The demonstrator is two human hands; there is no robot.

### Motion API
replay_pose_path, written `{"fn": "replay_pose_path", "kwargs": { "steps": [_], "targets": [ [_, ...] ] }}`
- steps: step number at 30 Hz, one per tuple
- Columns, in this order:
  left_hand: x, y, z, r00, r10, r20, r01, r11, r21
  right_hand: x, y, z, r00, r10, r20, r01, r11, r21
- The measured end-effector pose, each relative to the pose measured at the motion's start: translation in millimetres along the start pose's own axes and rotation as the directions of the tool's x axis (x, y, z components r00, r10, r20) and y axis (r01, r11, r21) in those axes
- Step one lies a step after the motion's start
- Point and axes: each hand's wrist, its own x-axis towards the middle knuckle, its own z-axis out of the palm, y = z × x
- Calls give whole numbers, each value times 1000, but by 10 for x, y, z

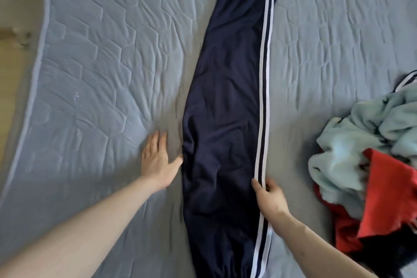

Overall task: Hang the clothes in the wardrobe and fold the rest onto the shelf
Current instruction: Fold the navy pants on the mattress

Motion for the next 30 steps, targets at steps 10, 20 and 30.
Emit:
{"fn": "replay_pose_path", "kwargs": {
  "steps": [10,20,30],
  "targets": [
    [-1920,160,529,862,-209,462,463,696,-550,-927,734,-32,936,221,272,-258,960,106],
    [-2587,-66,441,722,-305,621,569,773,-282,-1579,1104,-109,913,306,271,-293,952,-87],
    [-2910,81,-136,757,-299,581,547,776,-313,-2064,765,-433,872,365,327,-361,930,-75]
  ]
}}
